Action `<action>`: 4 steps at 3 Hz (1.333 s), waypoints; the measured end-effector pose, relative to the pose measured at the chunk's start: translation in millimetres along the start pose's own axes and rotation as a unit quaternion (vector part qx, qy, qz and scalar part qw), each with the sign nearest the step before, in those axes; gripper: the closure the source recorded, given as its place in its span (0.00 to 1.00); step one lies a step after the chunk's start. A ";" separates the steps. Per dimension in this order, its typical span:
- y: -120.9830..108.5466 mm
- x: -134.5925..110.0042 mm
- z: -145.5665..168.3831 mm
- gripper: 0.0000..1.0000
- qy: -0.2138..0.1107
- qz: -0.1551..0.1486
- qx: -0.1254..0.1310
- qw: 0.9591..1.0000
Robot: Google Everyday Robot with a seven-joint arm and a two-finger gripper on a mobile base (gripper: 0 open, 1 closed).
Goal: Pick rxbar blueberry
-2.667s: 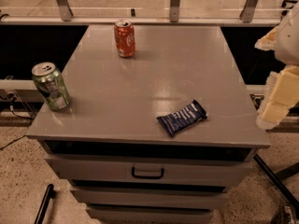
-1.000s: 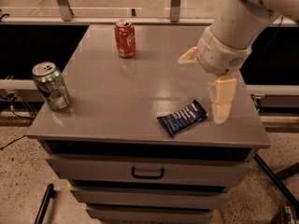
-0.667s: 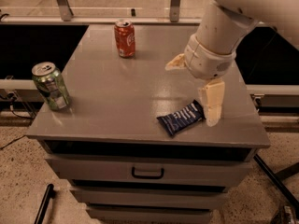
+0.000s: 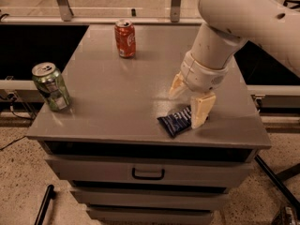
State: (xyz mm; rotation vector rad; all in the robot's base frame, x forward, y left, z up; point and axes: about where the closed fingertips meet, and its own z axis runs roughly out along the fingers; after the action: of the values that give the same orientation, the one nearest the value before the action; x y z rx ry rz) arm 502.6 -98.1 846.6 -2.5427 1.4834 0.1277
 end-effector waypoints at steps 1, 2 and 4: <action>4.8 5.4 14.6 0.67 -0.003 0.000 -0.012 1.000; 4.6 5.1 12.0 0.89 -0.003 0.000 -0.011 1.000; -2.7 10.4 -48.2 1.00 -0.074 0.021 0.073 0.994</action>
Offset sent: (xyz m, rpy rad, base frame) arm -0.0039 -0.0178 -0.0132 0.0150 0.0281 -0.0082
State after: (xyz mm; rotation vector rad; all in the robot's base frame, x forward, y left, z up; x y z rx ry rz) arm 508.9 -115.8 892.3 -2.3349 1.4345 0.2022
